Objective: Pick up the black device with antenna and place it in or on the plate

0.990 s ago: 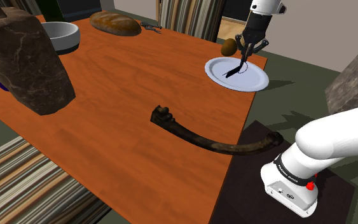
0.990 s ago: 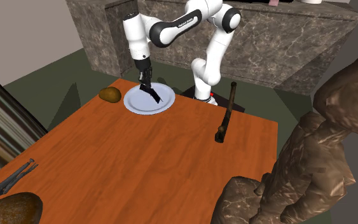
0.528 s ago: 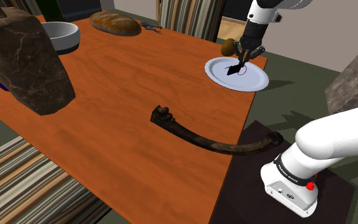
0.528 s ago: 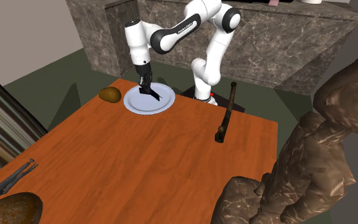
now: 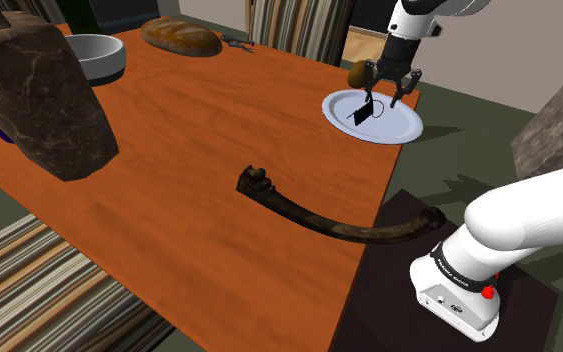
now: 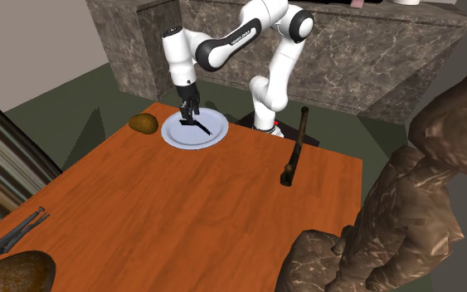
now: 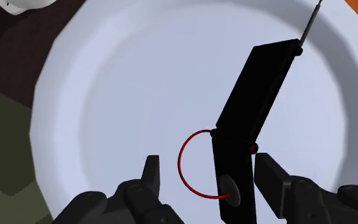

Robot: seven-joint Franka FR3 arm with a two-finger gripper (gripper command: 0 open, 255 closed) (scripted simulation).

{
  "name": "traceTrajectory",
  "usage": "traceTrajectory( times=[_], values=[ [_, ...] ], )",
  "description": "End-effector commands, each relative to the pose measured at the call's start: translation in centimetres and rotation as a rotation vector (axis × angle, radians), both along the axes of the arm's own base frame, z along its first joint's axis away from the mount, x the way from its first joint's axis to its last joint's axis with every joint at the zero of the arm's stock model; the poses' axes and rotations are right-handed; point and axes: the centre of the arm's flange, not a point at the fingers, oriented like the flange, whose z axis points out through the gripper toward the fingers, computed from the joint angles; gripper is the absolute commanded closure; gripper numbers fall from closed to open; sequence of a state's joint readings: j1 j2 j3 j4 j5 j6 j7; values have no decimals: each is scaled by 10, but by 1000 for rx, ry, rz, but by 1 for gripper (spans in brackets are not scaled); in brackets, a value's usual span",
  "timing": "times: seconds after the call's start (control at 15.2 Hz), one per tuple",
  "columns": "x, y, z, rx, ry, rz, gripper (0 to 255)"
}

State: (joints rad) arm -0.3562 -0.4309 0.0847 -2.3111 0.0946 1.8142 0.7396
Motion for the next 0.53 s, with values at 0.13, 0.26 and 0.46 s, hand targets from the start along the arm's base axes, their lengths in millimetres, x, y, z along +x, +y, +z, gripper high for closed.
traceTrajectory(
  times=[0.13,0.26,0.46],
  values=[
    [0,0,-1,1,3,0,0],
    [0,0,12,1,3,0,0],
    [2,-3,48,1,3,0,0]
  ],
)
